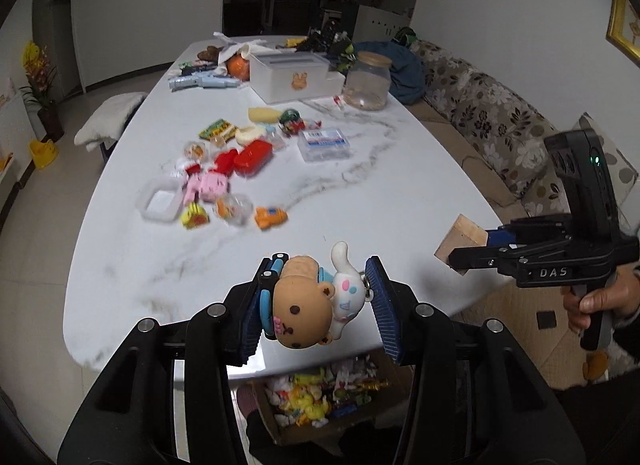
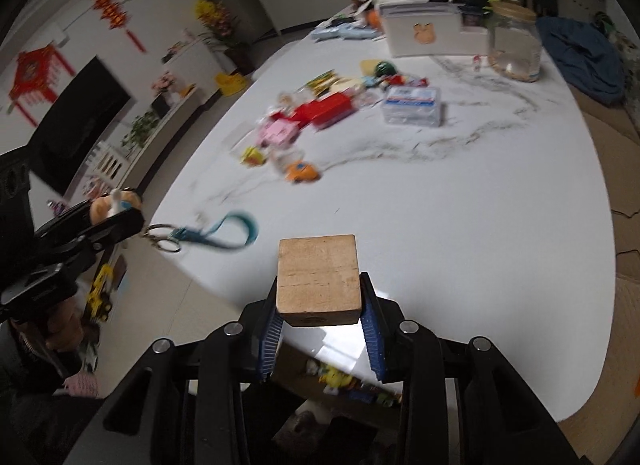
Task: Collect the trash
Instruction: 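Move both grippers to the cardboard box and release the block and doll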
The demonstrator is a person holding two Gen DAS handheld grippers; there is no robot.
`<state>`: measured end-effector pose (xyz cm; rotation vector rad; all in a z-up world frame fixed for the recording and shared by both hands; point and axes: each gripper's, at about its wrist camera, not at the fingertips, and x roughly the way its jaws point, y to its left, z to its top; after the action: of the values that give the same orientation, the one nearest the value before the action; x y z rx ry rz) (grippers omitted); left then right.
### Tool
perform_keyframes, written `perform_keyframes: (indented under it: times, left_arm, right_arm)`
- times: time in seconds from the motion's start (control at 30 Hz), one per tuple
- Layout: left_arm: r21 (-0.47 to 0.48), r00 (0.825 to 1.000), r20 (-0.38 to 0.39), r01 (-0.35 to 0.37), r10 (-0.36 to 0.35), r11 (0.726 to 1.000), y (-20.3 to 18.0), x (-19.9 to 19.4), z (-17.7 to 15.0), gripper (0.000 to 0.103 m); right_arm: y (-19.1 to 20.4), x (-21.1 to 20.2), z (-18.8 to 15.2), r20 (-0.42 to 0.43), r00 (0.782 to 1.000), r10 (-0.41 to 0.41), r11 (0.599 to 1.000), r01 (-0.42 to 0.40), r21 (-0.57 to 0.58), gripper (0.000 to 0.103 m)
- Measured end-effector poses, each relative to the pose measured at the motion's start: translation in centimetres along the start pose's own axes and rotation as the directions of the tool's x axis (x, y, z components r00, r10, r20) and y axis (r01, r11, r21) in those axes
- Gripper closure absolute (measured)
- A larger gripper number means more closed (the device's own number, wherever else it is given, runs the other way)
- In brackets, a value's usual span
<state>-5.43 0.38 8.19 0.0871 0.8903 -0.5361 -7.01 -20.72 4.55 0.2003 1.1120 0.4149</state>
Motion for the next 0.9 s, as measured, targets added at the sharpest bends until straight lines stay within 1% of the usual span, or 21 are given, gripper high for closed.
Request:
perform_keyframes:
  times: [0.13,0.2,0.23,0.27,0.3,0.33,0.37,0.4,0.47,0.5,0.6,0.7,0.77,0.8,0.9]
  left_arm:
    - [0.026,0.998,-0.069,-0.001,0.003,1.000,-2.1,-0.3,-4.0,0.056]
    - [0.037,0.993,-0.115,-0.002,0.006,0.999,-2.9,0.4,-6.0,0.056]
    - [0.045,0.991,-0.133,-0.009,0.015,0.999,-3.1,0.8,-6.8,0.055]
    - [0.059,0.988,-0.150,-0.020,0.028,0.998,-3.4,1.4,-7.9,0.049]
    - [0.065,0.987,-0.159,-0.028,0.039,0.997,-3.5,2.0,-8.8,0.035]
    - [0.068,0.985,-0.167,-0.035,0.046,0.997,-3.4,2.6,-9.3,0.029]
    - [0.069,0.982,-0.180,-0.052,0.063,0.996,-3.2,3.4,-9.9,0.026]
    - [0.063,0.978,-0.197,-0.058,0.069,0.996,-2.9,4.1,-10.4,0.026]
    - [0.034,0.970,-0.235,-0.053,0.059,0.998,-2.0,5.0,-10.9,0.026]
    - [0.011,0.967,-0.246,-0.063,0.064,0.998,-1.5,5.2,-11.0,0.026]
    - [-0.042,0.973,-0.222,-0.073,0.062,0.996,0.1,4.6,-10.3,0.026]
    - [-0.072,0.978,-0.183,-0.110,0.096,0.991,2.0,4.2,-8.9,0.026]
    - [-0.098,0.978,-0.170,-0.139,0.121,0.985,3.5,4.3,-7.8,0.022]
    - [-0.113,0.978,-0.165,-0.147,0.127,0.983,4.1,4.3,-7.3,0.022]
    - [-0.179,0.982,-0.148,-0.146,0.120,0.973,6.5,4.7,-5.7,0.022]
  right_arm:
    - [1.7,0.6,-3.8,-0.114,0.993,0.039,0.996,-0.048,-0.078,0.067]
    - [2.2,1.6,-5.5,-0.169,0.984,0.049,0.993,-0.067,-0.101,0.067]
    - [2.3,2.5,-6.4,-0.209,0.976,0.055,0.991,-0.079,-0.110,0.067]
    - [2.3,3.4,-7.1,-0.233,0.971,0.054,0.990,-0.084,-0.117,0.064]
    - [2.3,4.5,-7.7,-0.256,0.965,0.051,0.988,-0.086,-0.127,0.049]
    - [2.2,5.2,-8.0,-0.259,0.965,0.043,0.987,-0.081,-0.137,0.043]
    - [2.2,5.9,-8.3,-0.262,0.965,0.024,0.986,-0.066,-0.155,0.042]
    - [2.2,6.5,-8.4,-0.270,0.963,0.003,0.984,-0.051,-0.172,0.042]
    - [2.1,7.3,-8.0,-0.268,0.963,-0.013,0.982,-0.038,-0.184,0.042]
    - [2.1,7.3,-7.6,-0.258,0.966,-0.007,0.983,-0.041,-0.181,0.042]
    - [1.9,7.5,-4.8,-0.188,0.982,-0.008,0.982,-0.027,-0.185,0.039]
    - [1.9,9.3,-0.1,-0.102,0.994,-0.036,0.979,0.014,-0.202,0.039]
    - [2.1,11.1,2.6,-0.071,0.995,-0.064,0.975,0.048,-0.216,0.039]
    - [2.3,12.1,4.0,-0.062,0.995,-0.078,0.973,0.062,-0.222,0.039]
    - [2.8,15.7,8.2,-0.046,0.994,-0.095,0.966,0.081,-0.247,0.039]
